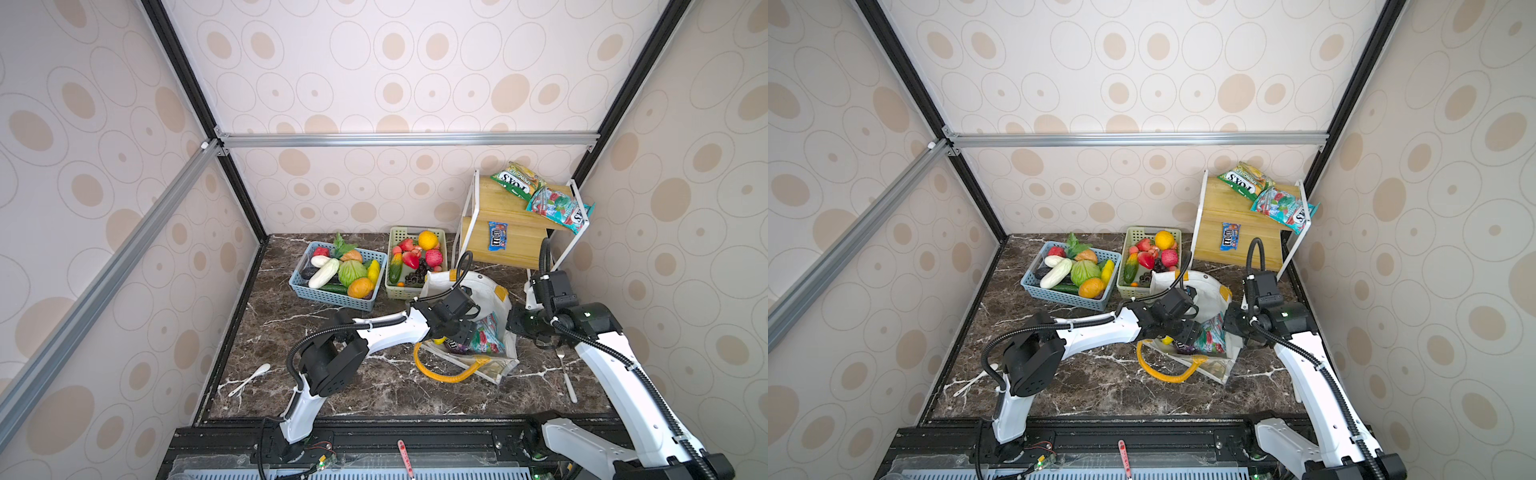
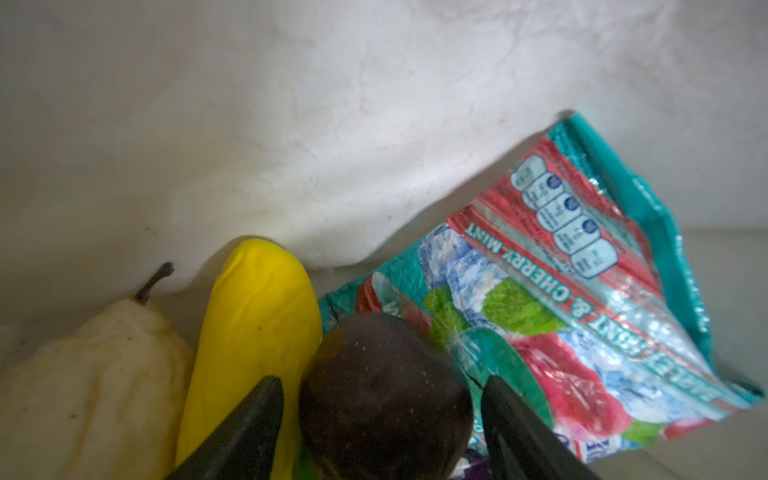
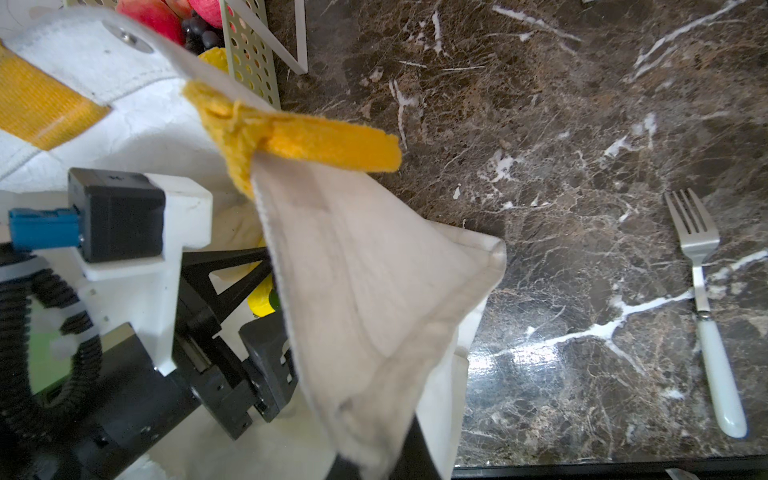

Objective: Place the food into the grocery bag and tie it
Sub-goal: 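Lower the brown plum into the tote beside the melon with the left gripper, then open the left gripper and move it back over the baskets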

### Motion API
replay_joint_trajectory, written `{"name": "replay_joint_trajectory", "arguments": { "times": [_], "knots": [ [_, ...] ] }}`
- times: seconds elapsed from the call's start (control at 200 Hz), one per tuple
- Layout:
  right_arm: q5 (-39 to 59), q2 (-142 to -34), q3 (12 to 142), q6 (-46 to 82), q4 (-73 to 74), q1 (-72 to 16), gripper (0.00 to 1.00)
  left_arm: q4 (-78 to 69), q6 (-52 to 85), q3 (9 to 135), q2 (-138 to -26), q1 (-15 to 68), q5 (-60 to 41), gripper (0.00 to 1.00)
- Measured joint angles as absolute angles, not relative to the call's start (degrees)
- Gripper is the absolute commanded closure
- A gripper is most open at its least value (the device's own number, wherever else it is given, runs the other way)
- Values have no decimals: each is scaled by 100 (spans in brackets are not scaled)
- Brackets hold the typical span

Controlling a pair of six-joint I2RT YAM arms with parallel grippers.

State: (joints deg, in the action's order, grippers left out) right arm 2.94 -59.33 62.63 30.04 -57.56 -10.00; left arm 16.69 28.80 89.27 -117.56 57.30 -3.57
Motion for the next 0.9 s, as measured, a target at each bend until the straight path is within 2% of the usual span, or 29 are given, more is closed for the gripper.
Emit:
{"name": "replay_joint_trajectory", "arguments": {
  "times": [0.9],
  "knots": [
    [283, -5774, 6171, 3055, -5732, -1000, 91, 2742, 2731, 10302, -11432, 5697, -322, 24]
  ]
}}
